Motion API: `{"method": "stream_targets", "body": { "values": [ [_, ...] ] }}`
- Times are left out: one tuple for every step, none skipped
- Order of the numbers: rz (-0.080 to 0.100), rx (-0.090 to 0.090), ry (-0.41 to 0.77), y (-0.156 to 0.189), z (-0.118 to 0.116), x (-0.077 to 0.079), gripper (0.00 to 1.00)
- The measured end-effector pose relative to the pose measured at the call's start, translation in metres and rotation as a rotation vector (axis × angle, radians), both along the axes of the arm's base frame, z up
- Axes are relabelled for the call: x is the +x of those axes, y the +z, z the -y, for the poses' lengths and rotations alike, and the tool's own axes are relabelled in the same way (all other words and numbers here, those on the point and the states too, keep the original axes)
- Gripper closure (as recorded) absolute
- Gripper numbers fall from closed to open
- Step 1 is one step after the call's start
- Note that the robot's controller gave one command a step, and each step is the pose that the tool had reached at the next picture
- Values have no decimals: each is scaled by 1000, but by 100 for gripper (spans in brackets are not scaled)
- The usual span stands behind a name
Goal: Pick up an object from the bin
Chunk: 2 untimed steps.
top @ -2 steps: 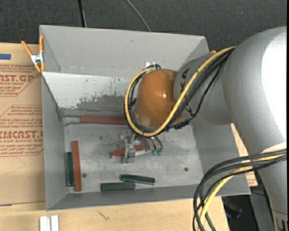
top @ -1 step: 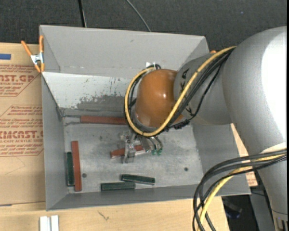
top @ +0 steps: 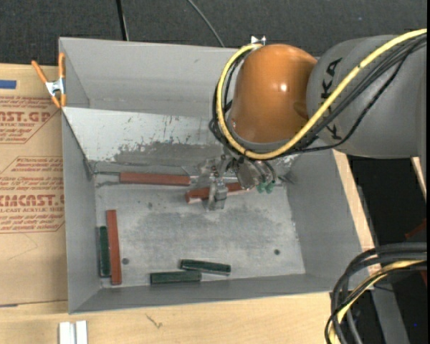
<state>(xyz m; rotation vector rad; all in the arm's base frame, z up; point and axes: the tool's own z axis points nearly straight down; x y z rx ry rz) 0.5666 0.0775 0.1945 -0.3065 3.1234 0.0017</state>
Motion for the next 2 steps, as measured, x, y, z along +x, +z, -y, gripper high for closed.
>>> {"method": "stream_targets", "body": {
  "values": [
    [-1, 0, 0, 0, 0, 0, 100],
    [0, 0, 13, 83, 0, -1, 100]
  ]
}}
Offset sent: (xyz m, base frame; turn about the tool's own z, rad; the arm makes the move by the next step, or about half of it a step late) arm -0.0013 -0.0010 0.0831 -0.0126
